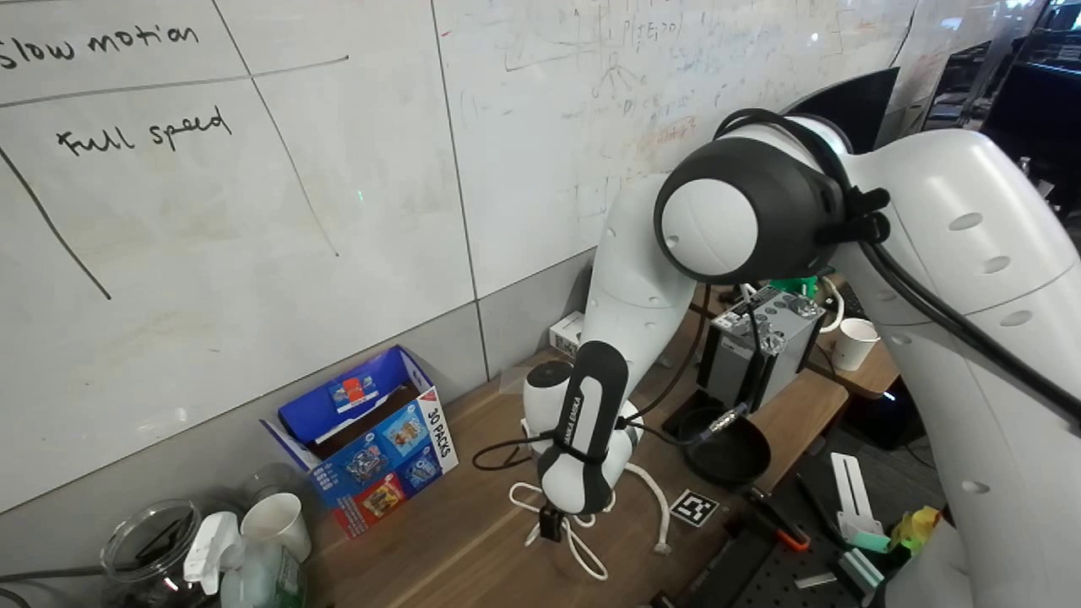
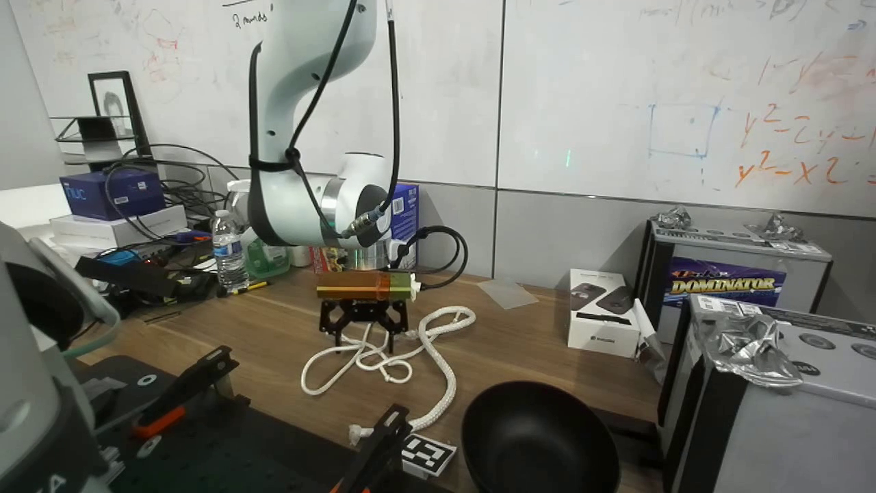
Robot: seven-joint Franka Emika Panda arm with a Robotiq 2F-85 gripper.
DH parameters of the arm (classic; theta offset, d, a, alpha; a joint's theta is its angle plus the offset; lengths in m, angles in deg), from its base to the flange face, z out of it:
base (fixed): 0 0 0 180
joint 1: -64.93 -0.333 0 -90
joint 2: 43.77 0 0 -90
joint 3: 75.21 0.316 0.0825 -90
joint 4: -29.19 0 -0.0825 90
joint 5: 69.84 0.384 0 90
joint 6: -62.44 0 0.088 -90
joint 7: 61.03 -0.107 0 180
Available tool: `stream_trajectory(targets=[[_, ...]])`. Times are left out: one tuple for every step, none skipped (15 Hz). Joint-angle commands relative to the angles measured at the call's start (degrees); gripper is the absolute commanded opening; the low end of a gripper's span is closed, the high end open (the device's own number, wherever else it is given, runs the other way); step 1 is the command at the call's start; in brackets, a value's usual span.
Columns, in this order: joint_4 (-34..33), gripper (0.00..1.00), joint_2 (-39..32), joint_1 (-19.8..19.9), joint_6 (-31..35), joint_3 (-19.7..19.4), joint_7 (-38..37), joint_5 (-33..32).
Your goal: Put the left and right ropes in the box respectively
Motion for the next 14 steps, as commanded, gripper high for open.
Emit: stream_trajectory(targets=[[-0.23,1.0,-0.04,-3.92,2.17,-3.6,-2.11,-1.58],[-0.23,1.0,-0.02,-4.71,2.44,-4.31,-2.36,-1.71],[-0.25,1.0,-0.06,-5.3,2.64,-4.81,-2.48,-1.8],[-0.35,1.0,-0.22,-5.93,2.77,-5.31,-2.67,-1.88],[-0.37,1.0,-0.26,-6.41,2.81,-5.63,-2.82,-1.92],[-0.3,1.0,-0.21,-6.66,2.85,-5.72,-2.89,-1.88],[-0.37,1.0,-0.39,-6.81,3.0,-5.73,-2.93,-1.82],[-0.38,1.0,-0.47,-6.85,3.11,-5.64,-2.97,-1.75],[-0.35,1.0,-0.44,-6.84,3.16,-5.54,-2.96,-1.71],[-0.4,1.0,-0.55,-6.99,3.23,-5.6,-3.02,-1.73],[-0.36,1.0,-0.52,-7.01,3.3,-5.58,-3.01,-1.72],[-0.32,1.0,-0.49,-6.91,3.36,-5.48,-2.94,-1.69],[-0.34,1.0,-0.54,-6.83,3.43,-5.42,-2.89,-1.67],[-0.33,1.0,-0.6,-6.81,3.63,-5.42,-2.9,-1.64]])
